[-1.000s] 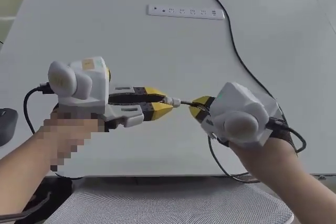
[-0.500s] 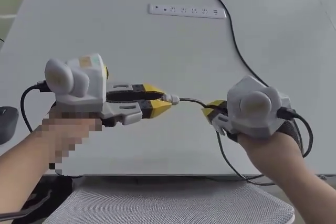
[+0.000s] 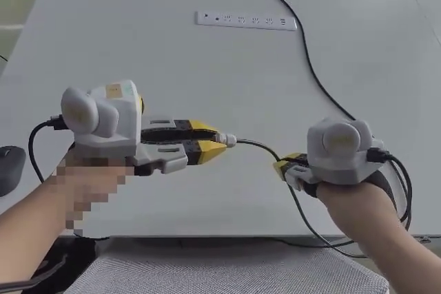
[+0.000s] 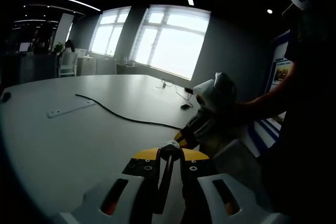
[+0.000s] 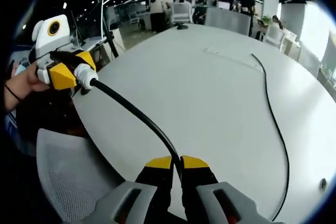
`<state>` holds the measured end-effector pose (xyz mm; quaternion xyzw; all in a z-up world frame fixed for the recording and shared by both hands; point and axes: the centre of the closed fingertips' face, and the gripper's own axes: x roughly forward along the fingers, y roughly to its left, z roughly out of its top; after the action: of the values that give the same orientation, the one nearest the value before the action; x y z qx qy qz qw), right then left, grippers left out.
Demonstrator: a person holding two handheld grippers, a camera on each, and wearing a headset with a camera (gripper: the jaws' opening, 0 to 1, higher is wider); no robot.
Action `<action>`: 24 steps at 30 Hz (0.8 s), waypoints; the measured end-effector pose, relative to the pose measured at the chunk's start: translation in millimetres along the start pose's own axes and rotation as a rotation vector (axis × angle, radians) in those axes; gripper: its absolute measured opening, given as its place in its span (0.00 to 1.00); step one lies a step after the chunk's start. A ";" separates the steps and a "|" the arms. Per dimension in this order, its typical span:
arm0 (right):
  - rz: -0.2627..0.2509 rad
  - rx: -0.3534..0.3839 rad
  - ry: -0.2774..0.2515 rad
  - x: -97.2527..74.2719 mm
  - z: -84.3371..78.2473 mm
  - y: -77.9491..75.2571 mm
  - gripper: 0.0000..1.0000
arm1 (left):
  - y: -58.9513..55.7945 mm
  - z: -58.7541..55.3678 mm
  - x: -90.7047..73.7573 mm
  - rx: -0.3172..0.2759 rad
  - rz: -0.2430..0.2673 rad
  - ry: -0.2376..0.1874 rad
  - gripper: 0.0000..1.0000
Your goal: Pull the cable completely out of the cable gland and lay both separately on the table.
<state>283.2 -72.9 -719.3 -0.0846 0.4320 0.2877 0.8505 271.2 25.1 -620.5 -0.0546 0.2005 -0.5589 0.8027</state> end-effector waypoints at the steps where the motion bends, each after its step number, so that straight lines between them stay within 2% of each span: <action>1: 0.001 0.004 0.000 -0.1 0.0 0.2 0.00 | 0.2 -0.3 0.2 0.001 0.000 0.002 0.15; 16: -0.007 -0.041 -0.017 -1.8 0.2 -0.5 0.01 | -0.8 1.6 1.1 -0.001 -0.004 -0.002 0.15; 21: -0.009 -0.083 -0.022 -3.4 1.4 0.0 0.03 | -1.6 2.7 0.4 -0.004 -0.005 -0.009 0.15; 24: -0.004 -0.117 -0.050 -7.0 8.5 3.2 0.07 | -0.8 3.7 -0.5 -0.011 -0.002 -0.015 0.15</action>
<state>284.0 -69.9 -708.2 -0.1279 0.3929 0.3126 0.8553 271.8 24.8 -616.7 -0.0634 0.1973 -0.5580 0.8035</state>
